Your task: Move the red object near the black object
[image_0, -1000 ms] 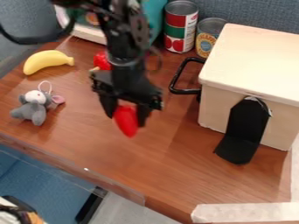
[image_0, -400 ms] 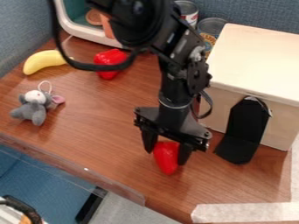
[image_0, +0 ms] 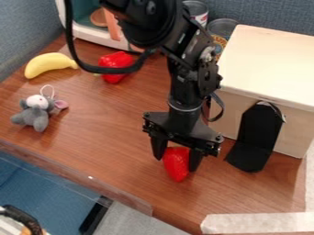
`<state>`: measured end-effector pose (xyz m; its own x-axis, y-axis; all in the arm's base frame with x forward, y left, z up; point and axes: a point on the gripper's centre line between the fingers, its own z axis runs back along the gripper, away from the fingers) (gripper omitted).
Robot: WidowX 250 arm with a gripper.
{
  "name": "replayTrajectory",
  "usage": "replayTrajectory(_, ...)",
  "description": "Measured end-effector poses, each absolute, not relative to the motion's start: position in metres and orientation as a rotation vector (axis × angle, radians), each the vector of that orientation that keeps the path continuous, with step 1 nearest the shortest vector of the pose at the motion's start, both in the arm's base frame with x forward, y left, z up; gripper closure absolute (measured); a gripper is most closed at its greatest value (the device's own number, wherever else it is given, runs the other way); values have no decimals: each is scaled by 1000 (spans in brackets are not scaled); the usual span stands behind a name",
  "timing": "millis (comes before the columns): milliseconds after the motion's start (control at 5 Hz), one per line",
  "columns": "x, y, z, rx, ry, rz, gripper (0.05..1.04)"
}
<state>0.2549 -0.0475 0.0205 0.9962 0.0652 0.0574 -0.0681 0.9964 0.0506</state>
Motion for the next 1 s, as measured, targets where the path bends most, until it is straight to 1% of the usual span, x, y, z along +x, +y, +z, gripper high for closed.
replayTrajectory(200,253,-42,24,59,-43,104,75)
replayTrajectory(400,254,-38,44,43,-62,153,77)
replayTrajectory(600,253,-32,73,15,-79,232,83)
replayTrajectory(800,251,-20,91,-2,-76,284,83)
replayTrajectory(1000,251,-14,85,-1,-52,288,83)
